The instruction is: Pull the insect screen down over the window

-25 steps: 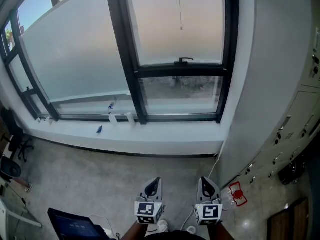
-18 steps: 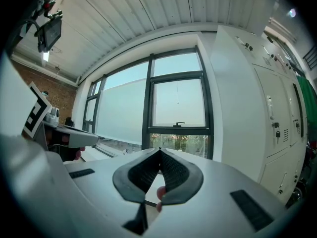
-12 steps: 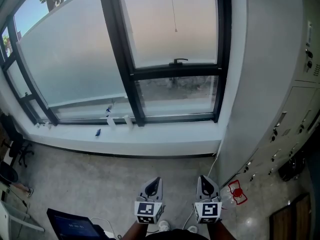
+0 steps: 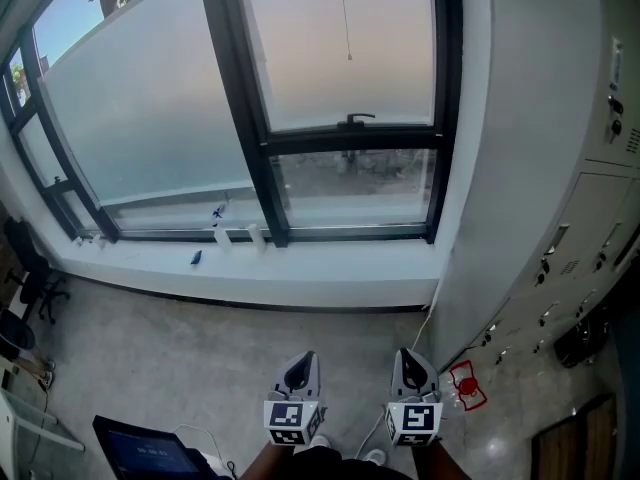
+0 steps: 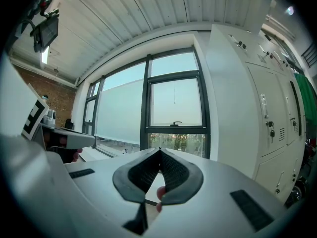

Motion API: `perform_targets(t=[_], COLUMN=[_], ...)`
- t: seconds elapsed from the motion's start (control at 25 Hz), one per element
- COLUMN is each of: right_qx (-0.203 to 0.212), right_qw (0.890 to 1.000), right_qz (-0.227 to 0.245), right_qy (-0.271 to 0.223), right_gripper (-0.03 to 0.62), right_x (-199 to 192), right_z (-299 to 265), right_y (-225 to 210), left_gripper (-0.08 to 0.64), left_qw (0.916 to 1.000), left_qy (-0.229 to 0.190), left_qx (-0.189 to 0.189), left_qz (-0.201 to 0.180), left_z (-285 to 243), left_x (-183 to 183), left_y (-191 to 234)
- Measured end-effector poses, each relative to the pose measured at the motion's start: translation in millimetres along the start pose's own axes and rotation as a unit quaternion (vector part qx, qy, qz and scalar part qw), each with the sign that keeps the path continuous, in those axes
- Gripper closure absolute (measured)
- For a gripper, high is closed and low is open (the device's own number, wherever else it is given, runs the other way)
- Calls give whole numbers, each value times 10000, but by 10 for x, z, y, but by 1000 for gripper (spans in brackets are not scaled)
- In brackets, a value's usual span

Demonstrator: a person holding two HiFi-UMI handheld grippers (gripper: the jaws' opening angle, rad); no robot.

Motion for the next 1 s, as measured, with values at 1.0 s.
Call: perform_targets(t=[1.0], right_qx=[-396], right_qw=[9982], right_qz=[415], right_qy=[184], right_gripper=[589], right_x=[56], right_z=[-1650], right_y=[-269], left_gripper=[558], left_qw=[9993], left_qy=[-113], left_qx=[-347], left_qz=[7], left_z=[-1454], left_x=[216], left_y=[840])
Point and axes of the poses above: the fingertips, and each gripper's own axes: z backward along the fingers, y to its left, x out of its top, the point moved 5 cm from there along z, backward along the fingers, and after that the axes turned 7 degrees about x, right-handed, at the moved point
